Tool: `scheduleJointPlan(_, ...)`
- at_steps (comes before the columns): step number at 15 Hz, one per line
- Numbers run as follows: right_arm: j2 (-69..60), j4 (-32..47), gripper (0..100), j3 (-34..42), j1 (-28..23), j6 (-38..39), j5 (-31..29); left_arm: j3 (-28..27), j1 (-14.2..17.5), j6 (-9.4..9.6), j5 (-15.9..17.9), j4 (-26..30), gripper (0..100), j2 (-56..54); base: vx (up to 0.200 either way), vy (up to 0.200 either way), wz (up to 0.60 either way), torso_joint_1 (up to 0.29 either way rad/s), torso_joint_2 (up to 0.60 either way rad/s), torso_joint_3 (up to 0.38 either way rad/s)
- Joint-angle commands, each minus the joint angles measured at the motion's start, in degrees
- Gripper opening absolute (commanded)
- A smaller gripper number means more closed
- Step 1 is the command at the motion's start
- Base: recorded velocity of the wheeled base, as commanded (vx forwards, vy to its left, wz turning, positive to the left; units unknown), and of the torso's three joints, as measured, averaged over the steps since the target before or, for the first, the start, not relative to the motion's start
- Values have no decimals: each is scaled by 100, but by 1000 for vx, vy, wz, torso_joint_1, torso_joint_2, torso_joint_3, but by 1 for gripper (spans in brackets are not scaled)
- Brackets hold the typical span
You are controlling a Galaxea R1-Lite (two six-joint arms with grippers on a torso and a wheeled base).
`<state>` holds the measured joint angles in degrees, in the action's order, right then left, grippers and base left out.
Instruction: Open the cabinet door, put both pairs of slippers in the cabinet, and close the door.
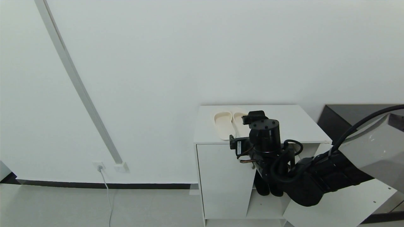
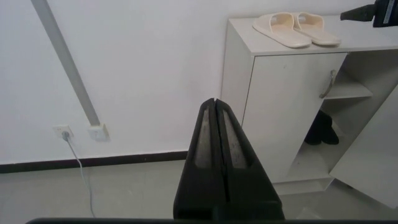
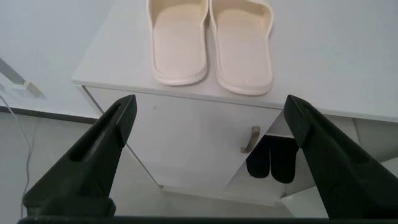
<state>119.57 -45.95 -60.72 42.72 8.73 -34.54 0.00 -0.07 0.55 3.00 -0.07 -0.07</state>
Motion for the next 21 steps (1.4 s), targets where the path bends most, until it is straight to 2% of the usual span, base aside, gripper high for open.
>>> scheduleJointPlan(1,-12,-2,100,52,9,24,-1,0,7,-2,-1,-1,0,7,0,0,0,0,0,0)
scheduleJointPlan(3,58,-20,100,87,0,59,-1,0,7,-2,-1,-1,0,7,0,0,0,0,0,0)
scheduleJointPlan(12,304,-222,100,201,9,59,52,0,7,-2,-1,-1,0,7,200,0,0,3,-1,1)
scheduleJointPlan(17,410,-336,100,289,-18,59,553,0,-1,-2,8,-1,0,7,200,0,0,3,0,2)
scheduleJointPlan(21,770,-582,100,289,-97,50,580,0,-1,-11,-1,-1,0,7,150,0,0,1,1,1)
